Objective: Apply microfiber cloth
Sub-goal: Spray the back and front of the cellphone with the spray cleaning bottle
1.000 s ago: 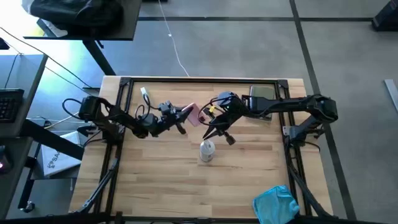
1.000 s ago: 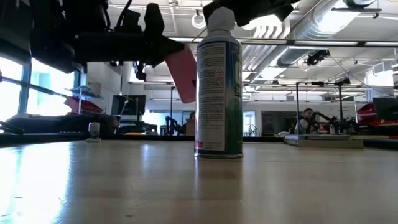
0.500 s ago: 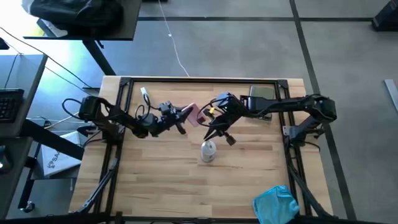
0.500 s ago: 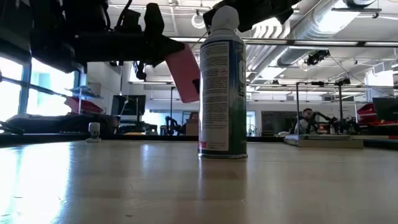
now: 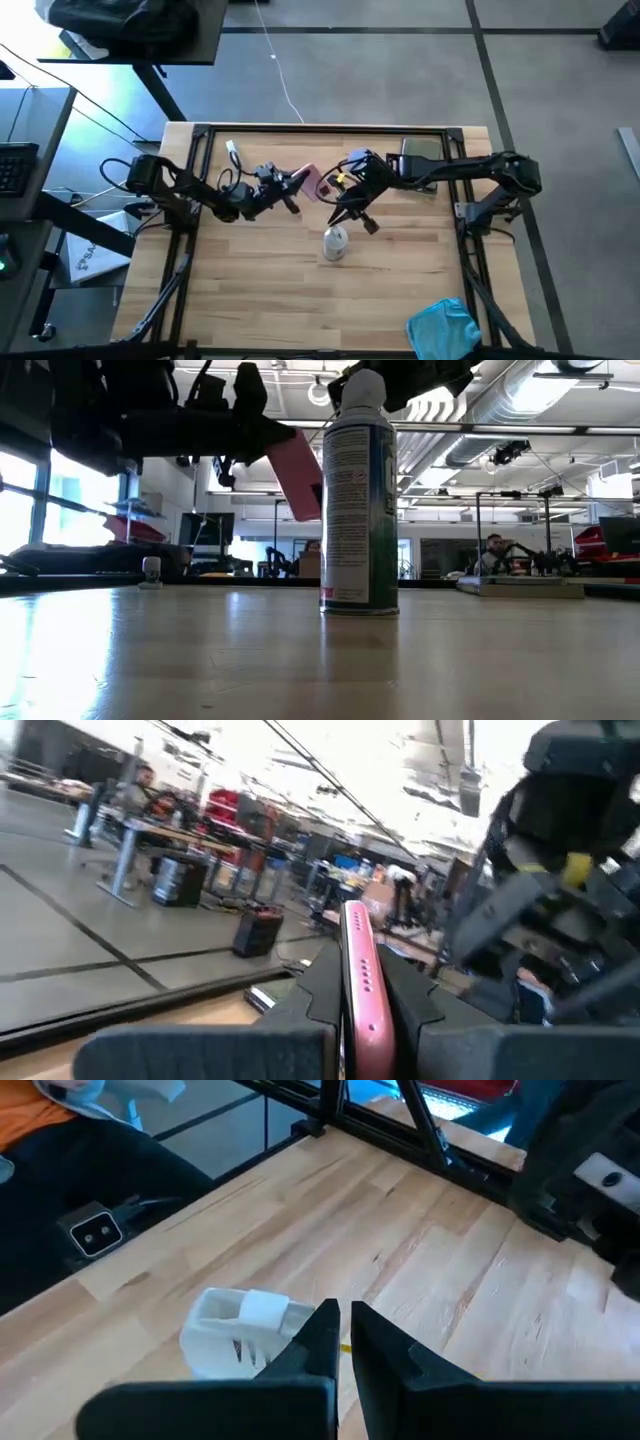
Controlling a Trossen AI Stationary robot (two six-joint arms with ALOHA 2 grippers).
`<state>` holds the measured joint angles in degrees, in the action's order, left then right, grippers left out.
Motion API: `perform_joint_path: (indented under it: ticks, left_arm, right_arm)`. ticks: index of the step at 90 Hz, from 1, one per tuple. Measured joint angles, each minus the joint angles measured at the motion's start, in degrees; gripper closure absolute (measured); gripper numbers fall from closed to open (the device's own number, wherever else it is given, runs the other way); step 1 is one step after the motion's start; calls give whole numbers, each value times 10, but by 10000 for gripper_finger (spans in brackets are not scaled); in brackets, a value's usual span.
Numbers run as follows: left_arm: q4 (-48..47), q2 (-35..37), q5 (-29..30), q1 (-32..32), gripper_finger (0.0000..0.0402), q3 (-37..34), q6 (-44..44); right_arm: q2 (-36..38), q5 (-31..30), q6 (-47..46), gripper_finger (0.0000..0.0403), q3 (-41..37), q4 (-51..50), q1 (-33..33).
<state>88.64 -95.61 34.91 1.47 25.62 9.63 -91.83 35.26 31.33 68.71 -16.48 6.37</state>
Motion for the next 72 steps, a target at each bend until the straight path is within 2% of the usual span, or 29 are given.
perform_joint_path:
  ticks: [10,27,39,45,62,72]
  left_arm:
    - [0,38,29,23,392,-2,-59]
    - [-35,120,32,56,392,-2,-127]
    - [-64,131,28,60,392,-2,-214]
    - [-91,121,23,58,392,-2,-299]
    - [-161,91,30,34,392,-3,-615]
    - [-191,70,44,24,392,-1,-760]
  right_arm:
    - [0,-9,-4,403,0,-2,0]
    - [0,-12,-4,403,0,-2,0]
    - [0,-12,-4,403,0,-2,0]
    - [0,-13,-4,403,0,-2,-2]
    - [0,-16,-17,403,-1,0,-5]
    - [0,-16,-28,403,-1,0,-6]
